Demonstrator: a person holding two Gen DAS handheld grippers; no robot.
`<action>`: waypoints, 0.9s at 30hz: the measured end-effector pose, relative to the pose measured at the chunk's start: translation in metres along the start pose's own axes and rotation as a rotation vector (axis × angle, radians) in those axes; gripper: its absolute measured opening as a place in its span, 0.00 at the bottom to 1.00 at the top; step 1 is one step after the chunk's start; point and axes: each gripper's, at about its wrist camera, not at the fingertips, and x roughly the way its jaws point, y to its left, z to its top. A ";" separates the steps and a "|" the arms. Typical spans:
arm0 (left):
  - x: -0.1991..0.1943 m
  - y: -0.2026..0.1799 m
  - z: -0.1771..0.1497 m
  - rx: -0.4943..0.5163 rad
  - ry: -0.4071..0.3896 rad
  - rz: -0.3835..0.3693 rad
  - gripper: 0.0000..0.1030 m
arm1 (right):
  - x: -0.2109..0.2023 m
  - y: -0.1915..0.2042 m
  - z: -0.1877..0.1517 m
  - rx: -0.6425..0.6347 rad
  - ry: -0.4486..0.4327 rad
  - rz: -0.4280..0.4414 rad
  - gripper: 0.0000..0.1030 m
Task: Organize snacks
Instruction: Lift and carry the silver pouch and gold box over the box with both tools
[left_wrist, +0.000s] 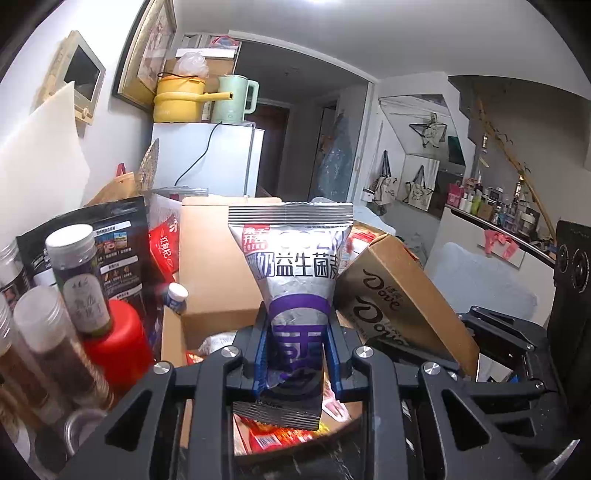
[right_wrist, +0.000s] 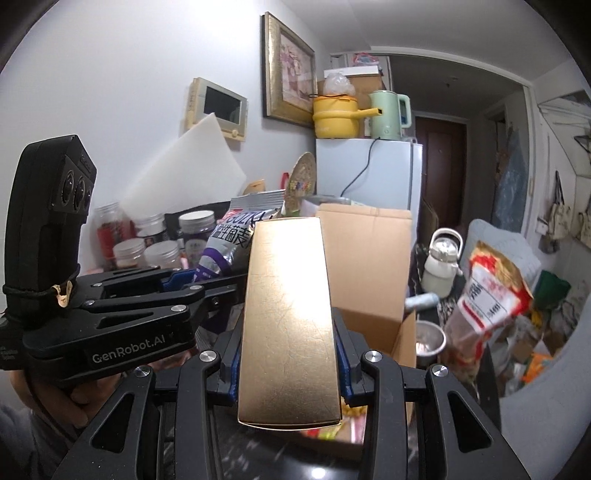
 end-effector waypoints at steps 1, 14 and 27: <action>0.006 0.003 0.002 -0.002 0.003 0.003 0.25 | 0.006 -0.002 0.001 0.000 0.001 0.001 0.37; 0.079 0.036 -0.001 -0.028 0.111 0.040 0.25 | 0.089 -0.041 -0.003 0.091 0.076 0.043 0.37; 0.141 0.047 -0.028 -0.030 0.274 0.078 0.25 | 0.142 -0.071 -0.026 0.151 0.229 0.004 0.37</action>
